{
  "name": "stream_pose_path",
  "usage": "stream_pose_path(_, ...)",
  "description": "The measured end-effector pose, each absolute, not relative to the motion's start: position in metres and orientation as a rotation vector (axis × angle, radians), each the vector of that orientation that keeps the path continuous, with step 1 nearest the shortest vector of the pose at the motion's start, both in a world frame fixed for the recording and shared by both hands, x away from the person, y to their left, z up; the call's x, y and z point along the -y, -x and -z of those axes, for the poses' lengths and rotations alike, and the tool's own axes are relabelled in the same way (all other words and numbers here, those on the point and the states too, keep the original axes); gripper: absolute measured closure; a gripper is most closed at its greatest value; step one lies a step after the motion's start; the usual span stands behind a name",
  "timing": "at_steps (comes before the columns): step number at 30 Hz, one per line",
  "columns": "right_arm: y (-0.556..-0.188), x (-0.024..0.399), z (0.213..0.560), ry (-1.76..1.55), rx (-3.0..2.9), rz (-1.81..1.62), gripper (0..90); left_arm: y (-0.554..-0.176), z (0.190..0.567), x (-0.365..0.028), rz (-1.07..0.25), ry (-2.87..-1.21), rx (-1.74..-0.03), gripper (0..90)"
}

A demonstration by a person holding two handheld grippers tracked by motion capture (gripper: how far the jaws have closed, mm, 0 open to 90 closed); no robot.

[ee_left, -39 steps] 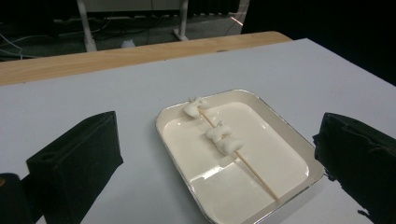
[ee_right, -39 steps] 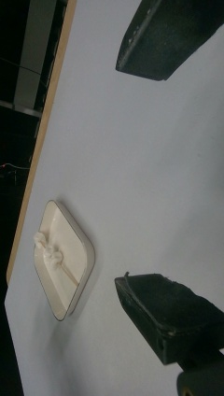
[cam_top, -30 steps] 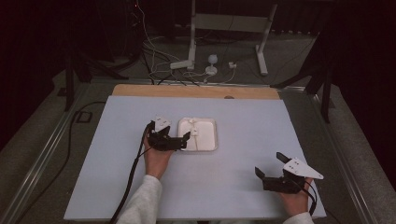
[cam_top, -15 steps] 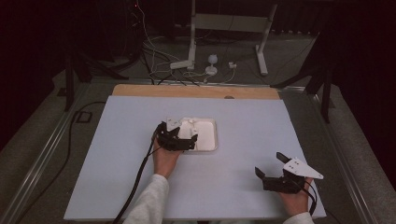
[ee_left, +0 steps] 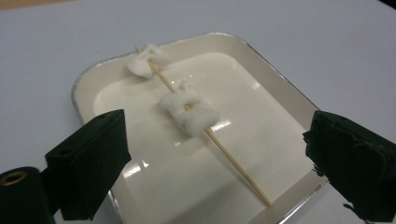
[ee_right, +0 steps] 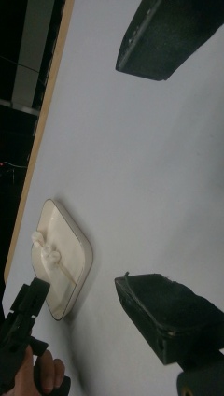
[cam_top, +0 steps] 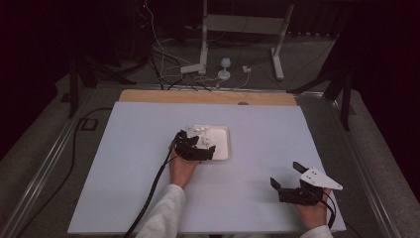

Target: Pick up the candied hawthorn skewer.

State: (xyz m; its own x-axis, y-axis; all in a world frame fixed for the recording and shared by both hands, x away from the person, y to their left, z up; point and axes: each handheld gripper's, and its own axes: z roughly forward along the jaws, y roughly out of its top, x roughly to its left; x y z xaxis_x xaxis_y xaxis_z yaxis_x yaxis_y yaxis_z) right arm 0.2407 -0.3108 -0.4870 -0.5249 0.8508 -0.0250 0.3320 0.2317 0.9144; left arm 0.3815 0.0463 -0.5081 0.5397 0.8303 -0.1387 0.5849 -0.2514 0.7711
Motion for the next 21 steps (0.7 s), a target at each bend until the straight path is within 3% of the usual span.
stream_pose_path(3, -0.241, 0.311, 0.487, -1.081, -1.978, -1.265, 0.6, -0.383, 0.512, -0.041, -0.383, -1.99, -1.166, 8.7)
stream_pose_path(8, -0.241, 0.311, 0.487, -1.081, -1.978, -1.266, 0.6, -0.385, 0.519, -0.035, -0.41, -2.058, -1.203, 20.1)
stream_pose_path(10, -0.241, 0.311, 0.487, -1.081, -1.978, -1.265, 0.6, -0.385, 0.52, -0.034, -0.421, -2.076, -1.228, 32.8)
stream_pose_path(17, -0.241, 0.311, 0.487, -1.08, -1.978, -1.266, 0.6, -0.387, 0.516, -0.041, -0.431, -2.107, -1.24, 62.0)
stream_pose_path(21, -0.241, 0.311, 0.487, -1.08, -1.98, -1.264, 0.6, -0.388, 0.515, -0.045, -0.432, -2.114, -1.264, 73.5)
